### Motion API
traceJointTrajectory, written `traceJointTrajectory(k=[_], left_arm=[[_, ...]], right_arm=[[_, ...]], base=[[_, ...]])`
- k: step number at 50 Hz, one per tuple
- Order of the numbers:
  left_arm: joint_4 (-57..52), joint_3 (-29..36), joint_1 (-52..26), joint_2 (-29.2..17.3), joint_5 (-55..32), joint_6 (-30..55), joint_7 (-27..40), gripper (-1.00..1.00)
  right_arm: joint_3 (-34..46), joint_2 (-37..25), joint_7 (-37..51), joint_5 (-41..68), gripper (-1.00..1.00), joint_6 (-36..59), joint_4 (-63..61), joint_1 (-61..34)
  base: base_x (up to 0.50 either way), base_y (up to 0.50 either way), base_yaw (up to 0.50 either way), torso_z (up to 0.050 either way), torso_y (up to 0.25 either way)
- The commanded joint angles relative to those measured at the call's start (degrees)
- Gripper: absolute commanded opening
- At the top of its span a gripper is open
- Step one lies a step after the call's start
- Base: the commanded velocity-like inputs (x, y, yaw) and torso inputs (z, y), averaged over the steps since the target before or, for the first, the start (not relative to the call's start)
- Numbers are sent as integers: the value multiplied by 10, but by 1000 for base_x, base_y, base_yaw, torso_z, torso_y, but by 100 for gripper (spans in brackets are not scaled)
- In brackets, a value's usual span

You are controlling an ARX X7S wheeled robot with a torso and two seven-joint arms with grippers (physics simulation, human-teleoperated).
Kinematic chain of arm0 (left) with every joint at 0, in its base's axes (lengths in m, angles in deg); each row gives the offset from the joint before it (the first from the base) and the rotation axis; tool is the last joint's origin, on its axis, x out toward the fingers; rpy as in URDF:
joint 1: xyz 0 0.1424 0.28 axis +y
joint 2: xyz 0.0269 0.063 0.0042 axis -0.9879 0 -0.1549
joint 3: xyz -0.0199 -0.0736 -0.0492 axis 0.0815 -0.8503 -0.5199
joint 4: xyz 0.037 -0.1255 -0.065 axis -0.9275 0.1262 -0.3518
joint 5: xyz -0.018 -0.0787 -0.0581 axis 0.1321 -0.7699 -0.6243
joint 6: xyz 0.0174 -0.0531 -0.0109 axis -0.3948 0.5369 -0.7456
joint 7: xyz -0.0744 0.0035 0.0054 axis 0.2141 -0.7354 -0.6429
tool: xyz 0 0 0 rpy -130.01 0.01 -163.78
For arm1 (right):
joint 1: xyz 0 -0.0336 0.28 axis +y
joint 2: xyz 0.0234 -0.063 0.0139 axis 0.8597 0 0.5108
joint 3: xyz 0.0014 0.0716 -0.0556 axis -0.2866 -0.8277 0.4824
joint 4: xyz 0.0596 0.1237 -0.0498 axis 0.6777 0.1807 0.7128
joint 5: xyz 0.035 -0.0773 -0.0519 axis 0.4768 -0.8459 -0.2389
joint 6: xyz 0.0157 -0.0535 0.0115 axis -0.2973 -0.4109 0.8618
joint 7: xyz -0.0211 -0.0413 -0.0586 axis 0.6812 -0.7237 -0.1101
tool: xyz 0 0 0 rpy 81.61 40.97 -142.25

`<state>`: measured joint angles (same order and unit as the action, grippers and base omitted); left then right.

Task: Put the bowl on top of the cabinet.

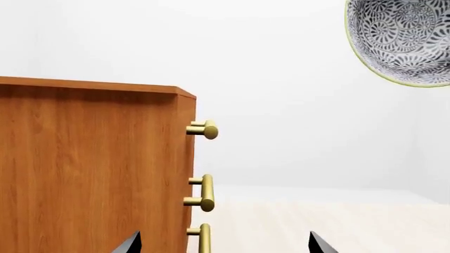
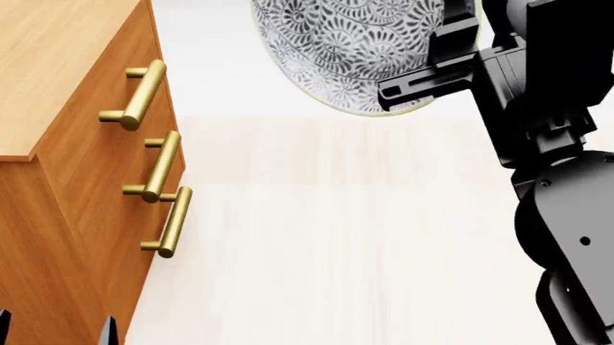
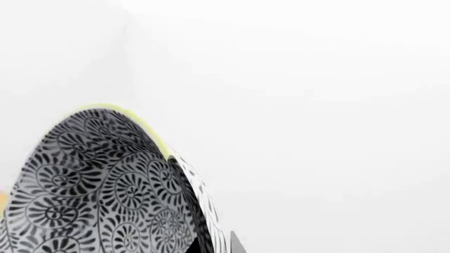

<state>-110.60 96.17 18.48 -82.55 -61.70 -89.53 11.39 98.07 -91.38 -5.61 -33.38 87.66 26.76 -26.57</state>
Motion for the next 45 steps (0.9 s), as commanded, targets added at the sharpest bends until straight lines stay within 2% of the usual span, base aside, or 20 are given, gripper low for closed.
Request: traceJointTrajectory(k=[1,12,30,39,42,45], left_arm=[[-1,1,0,-2,0,0,2,100],[-4,0,2,-4,0,-2,5,100],[-21,1,4,-11,-3,6,10,100],[-108,8,-16,-34,26,63,22,100],[-154,19,-36,-40,37,126,29,100],[-170,24,-46,-41,44,148,34,100]], right_arm=[[2,-5,-16,-2,-100,-11,-34,15],[42,-4,-10,-64,-100,-24,-49,32],[57,-15,-13,-77,-100,-33,-87,51],[62,-25,-16,-74,-100,-32,-123,61],[64,-28,-16,-75,-100,-33,-136,66],[66,-28,-17,-76,-100,-34,-137,67]], base=[[0,0,0,0,0],[0,0,0,0,1],[0,0,0,1,0],[0,0,0,0,1],[0,0,0,0,0],[0,0,0,0,0]])
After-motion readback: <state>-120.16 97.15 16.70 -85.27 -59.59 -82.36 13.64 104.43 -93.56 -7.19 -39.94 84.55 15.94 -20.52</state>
